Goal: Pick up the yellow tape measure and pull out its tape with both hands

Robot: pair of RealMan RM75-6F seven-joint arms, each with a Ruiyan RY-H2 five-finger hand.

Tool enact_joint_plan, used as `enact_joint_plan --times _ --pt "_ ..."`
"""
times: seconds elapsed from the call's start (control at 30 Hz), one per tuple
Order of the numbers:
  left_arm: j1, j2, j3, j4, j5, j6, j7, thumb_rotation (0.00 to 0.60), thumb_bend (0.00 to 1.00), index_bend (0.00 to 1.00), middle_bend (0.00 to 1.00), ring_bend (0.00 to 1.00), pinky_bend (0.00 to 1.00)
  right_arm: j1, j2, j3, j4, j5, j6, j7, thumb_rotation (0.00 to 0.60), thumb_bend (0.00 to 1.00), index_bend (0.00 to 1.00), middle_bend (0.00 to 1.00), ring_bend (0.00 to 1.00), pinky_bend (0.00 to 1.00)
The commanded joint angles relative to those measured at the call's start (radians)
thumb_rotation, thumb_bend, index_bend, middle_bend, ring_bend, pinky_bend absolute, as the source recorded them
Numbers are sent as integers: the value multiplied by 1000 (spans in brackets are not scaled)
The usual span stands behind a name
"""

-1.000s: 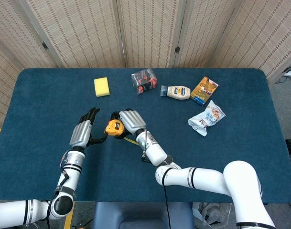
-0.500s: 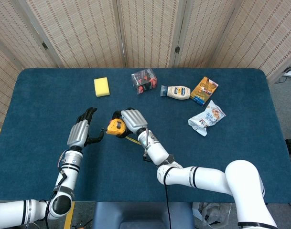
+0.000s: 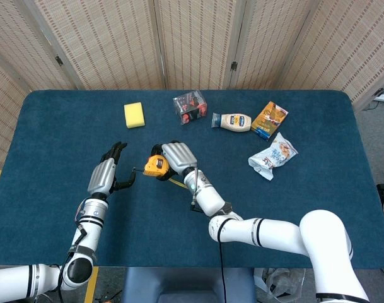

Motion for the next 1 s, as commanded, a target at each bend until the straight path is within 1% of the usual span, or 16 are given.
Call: enact_joint_plan --times 0.03,0.13,0.37,0.6,0.83,1.0 --pt "2 5 -5 -2 -8 -14 -13 558 515 226 0 0 3 1 2 -1 0 4 0 -1 600 214 615 536 502 177" --pt "1 6 -6 1 -10 -18 -17 558 529 282 0 0 3 3 3 -3 1 9 -2 -2 600 213 615 536 502 177" --pt "-3 5 -20 1 -24 -37 -43 562 564 358 0 0 3 9 5 -3 -1 17 -2 -3 600 214 614 536 502 177" --pt "-15 -6 -30 10 -37 -41 -53 559 598 468 2 0 6 15 1 -4 3 21 -1 -4 600 214 615 536 502 177" --pt "-20 -18 -32 30 -42 -33 -59 557 623 581 55 0 10 15 4 -2 5 26 2 -1 600 214 615 536 502 177" --pt "-19 -28 -28 49 -31 -24 -64 559 628 606 75 0 10 15 13 -3 5 33 -1 -2 600 214 614 536 503 177"
